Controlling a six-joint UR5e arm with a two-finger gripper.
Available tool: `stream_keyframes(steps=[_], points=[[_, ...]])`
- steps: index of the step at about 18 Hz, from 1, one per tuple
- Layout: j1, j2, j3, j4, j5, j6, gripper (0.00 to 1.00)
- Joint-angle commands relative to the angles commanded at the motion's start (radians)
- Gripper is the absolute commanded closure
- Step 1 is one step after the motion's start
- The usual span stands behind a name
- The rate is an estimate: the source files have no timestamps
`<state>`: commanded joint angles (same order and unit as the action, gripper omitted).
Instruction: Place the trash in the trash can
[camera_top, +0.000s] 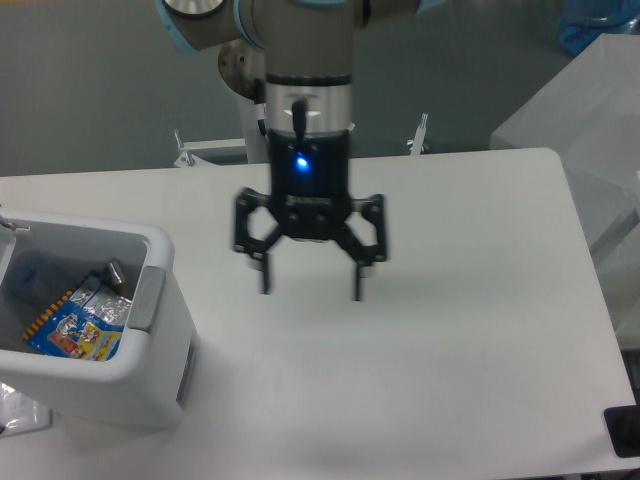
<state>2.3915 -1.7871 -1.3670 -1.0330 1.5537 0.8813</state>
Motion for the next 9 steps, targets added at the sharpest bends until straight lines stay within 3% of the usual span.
stream_keyframes(steps=[2,3,9], points=[[0.005,0.003,0.043,-0.148,0.025,0.138,0.00],[0.011,0.006,0.051,-0.185,0.041,0.209,0.00],[0.008,0.014,0.043,-0.191,0.058,0.248,0.00]])
